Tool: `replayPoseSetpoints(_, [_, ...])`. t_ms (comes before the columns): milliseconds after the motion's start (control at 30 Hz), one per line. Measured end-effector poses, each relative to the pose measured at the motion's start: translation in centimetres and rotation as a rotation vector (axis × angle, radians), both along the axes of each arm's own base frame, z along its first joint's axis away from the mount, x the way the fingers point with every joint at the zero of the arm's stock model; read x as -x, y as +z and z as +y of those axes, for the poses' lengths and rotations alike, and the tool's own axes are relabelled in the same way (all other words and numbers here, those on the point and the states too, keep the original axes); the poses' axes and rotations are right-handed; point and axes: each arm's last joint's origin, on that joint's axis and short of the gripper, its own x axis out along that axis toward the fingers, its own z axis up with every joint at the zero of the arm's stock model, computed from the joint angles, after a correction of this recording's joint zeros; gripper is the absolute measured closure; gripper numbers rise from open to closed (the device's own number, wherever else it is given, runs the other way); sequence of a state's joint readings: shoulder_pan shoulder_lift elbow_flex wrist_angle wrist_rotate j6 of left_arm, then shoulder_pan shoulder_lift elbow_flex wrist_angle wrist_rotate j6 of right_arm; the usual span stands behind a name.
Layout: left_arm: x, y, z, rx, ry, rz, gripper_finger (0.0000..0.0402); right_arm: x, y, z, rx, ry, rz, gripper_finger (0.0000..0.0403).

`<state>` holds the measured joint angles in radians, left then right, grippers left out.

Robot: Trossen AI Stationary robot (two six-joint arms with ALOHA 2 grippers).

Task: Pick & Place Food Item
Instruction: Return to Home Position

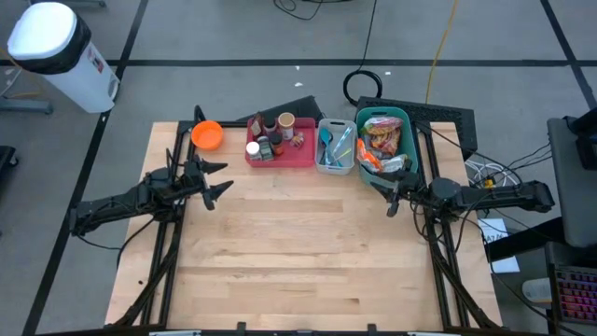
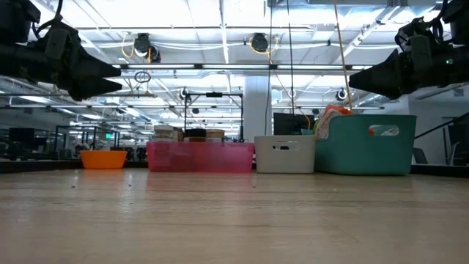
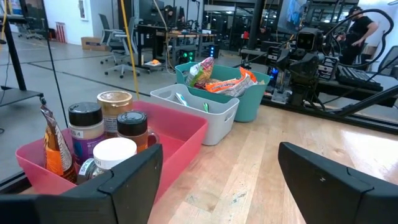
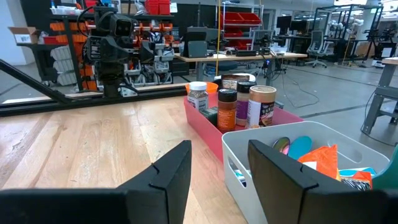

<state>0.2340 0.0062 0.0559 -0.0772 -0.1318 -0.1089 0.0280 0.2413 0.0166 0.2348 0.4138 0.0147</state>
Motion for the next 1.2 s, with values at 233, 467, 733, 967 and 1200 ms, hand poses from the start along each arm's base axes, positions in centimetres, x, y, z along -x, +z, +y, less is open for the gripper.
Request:
replayPoseSetpoints(233, [0.00,0.00,0.00,0.000,0.000,0.000,0.0084,0.00,0.00,0.00,0.000,0.000,0.000,0.0250])
replayPoseSetpoints(467, [0.00,0.00,0.00,0.000,0.000,0.000,0.0087,0.00,0.00,0.00,0.000,0.000,0.000,0.0252])
replayPoseSetpoints(733, [0.00,0.00,0.00,0.000,0.000,0.000,0.0083,0.00,-0.01,0.00,0.000,0.000,0.001,0.0250])
replayPoseSetpoints(967, [0.00,0.00,0.00,0.000,0.000,0.000,0.0084,0.00,0.00,0.00,0.000,0.000,0.000,0.0250])
replayPoseSetpoints(1200, [0.00,0.00,0.00,0.000,0.000,0.000,0.0083,0.00,0.00,0.00,0.000,0.000,0.000,0.0249])
